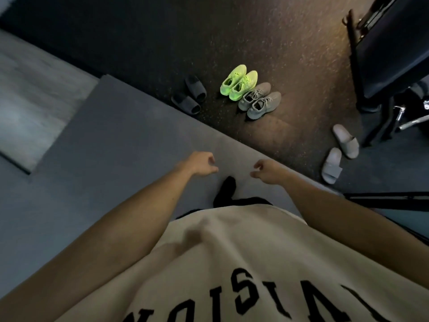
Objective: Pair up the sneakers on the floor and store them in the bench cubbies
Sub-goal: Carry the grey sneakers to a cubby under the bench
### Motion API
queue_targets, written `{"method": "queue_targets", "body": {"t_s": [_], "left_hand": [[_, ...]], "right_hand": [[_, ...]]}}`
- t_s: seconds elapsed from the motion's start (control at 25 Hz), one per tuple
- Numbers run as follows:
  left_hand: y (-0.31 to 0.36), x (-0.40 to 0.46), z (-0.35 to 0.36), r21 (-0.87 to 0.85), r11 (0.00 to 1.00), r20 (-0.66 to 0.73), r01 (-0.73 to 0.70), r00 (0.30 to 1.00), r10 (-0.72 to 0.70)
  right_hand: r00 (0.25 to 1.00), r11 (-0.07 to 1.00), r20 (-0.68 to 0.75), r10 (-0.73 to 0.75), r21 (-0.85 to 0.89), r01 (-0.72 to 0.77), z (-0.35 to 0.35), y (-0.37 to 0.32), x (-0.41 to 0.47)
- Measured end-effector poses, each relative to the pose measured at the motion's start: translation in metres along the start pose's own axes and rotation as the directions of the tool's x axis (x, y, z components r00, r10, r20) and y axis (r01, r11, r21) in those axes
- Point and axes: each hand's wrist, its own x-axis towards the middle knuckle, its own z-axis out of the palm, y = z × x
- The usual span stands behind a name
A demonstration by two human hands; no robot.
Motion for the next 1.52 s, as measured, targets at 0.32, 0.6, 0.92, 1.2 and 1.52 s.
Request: {"method": "queue_targets", "body": {"t_s": [0.32, 0.6, 0.92, 1.2, 1.52], "left_hand": [[0.031, 0.133, -0.134, 0.106, 0.991, 0.068, -0.085, 0.995, 0.078], [0.072, 0.278, -0.244, 0.300, 0.934, 0.175, -0.194, 0.974, 0.146], [0.104, 0.492, -0.270, 0.439, 0.858, 0.312, -0.267, 0.941, 0.133], [0.088, 0.725, -0.129, 0.485, 0.809, 0.316, -0.332, 0.929, 0.192], [0.035, 0.900, 0.042, 0.694, 0.559, 0.279, -0.453, 0.886, 0.371]], "right_hand": [[0.997, 0.994, -0.081, 0.004, 0.109, 0.005, -0.131, -0.050, 0.089], [0.972, 0.940, -0.123, 0.199, 0.305, -0.154, -0.221, -0.076, 0.179], [0.925, 0.840, -0.055, 0.375, 0.443, -0.314, -0.279, -0.051, 0.351], [0.910, 0.880, -0.146, 0.387, 0.351, -0.318, -0.216, 0.033, 0.589], [0.929, 0.939, -0.181, 0.322, 0.183, -0.290, -0.091, 0.095, 0.799]]}}
